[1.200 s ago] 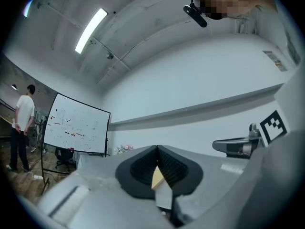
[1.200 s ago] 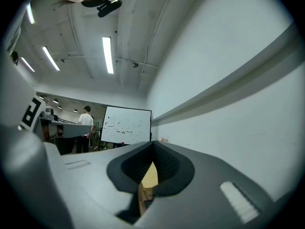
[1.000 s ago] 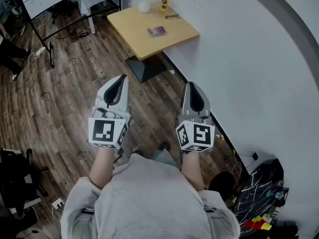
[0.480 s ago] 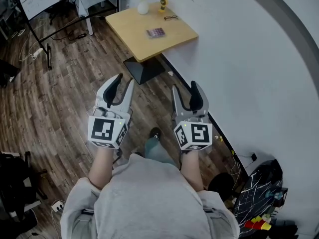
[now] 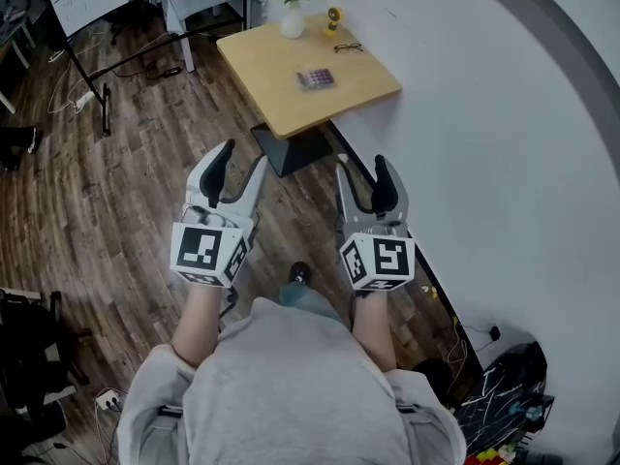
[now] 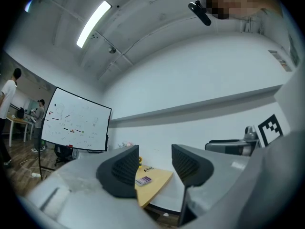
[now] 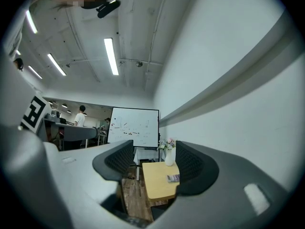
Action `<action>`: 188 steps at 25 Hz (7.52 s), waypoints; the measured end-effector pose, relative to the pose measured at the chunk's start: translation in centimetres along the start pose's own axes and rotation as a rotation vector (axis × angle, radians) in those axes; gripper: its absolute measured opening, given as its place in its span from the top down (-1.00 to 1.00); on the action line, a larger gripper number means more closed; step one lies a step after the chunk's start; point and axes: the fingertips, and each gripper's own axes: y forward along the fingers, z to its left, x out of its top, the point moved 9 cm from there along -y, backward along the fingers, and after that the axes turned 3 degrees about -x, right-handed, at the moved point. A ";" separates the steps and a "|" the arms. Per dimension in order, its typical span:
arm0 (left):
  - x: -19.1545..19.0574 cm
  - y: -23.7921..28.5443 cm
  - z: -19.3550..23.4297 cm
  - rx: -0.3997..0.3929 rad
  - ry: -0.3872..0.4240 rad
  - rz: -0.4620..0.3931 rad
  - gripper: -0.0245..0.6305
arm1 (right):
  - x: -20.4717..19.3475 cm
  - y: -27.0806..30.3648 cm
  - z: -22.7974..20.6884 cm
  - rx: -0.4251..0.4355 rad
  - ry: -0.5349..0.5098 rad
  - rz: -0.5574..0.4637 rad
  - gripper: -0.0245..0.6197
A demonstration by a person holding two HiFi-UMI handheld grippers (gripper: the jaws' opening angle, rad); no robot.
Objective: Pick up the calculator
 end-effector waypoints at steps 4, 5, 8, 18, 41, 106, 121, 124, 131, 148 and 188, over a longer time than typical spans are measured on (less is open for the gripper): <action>0.2 2.9 0.9 0.037 0.005 -0.018 0.28 | 0.1 3.2 -1.8 0.022 -0.002 -0.002 0.08; 0.2 3.7 1.2 0.047 0.004 -0.024 0.28 | 0.1 4.1 -2.3 0.027 -0.002 -0.002 0.08; 0.1 6.1 1.8 0.073 -0.001 -0.024 0.28 | 0.1 6.4 -3.9 0.037 -0.002 -0.002 0.06; -0.5 13.4 2.2 0.094 -0.005 -0.030 0.28 | -0.2 12.3 -8.8 0.082 -0.009 -0.008 0.03; -2.5 21.1 3.4 0.118 0.025 0.012 0.28 | -2.4 18.9 -14.2 0.098 0.030 -0.006 0.03; -10.6 43.2 23.1 0.001 -0.079 0.173 0.28 | -10.9 47.8 -16.0 0.065 0.124 0.198 0.04; -20.5 45.7 22.8 0.118 -0.329 0.448 0.28 | -19.1 52.8 -19.6 0.200 0.229 0.513 0.09; -22.5 45.9 22.3 0.132 -0.357 0.513 0.22 | -21.1 53.1 -20.5 0.215 0.258 0.580 0.08; -26.7 46.3 20.6 0.156 -0.431 0.640 0.22 | -25.5 53.3 -22.1 0.255 0.329 0.725 0.07; -33.7 47.5 18.8 0.290 -0.715 0.711 0.14 | -33.0 54.2 -24.4 0.363 0.392 0.993 0.03; -37.0 50.2 17.6 0.395 -0.840 0.755 0.10 | -37.7 55.5 -24.1 0.496 0.369 1.183 0.02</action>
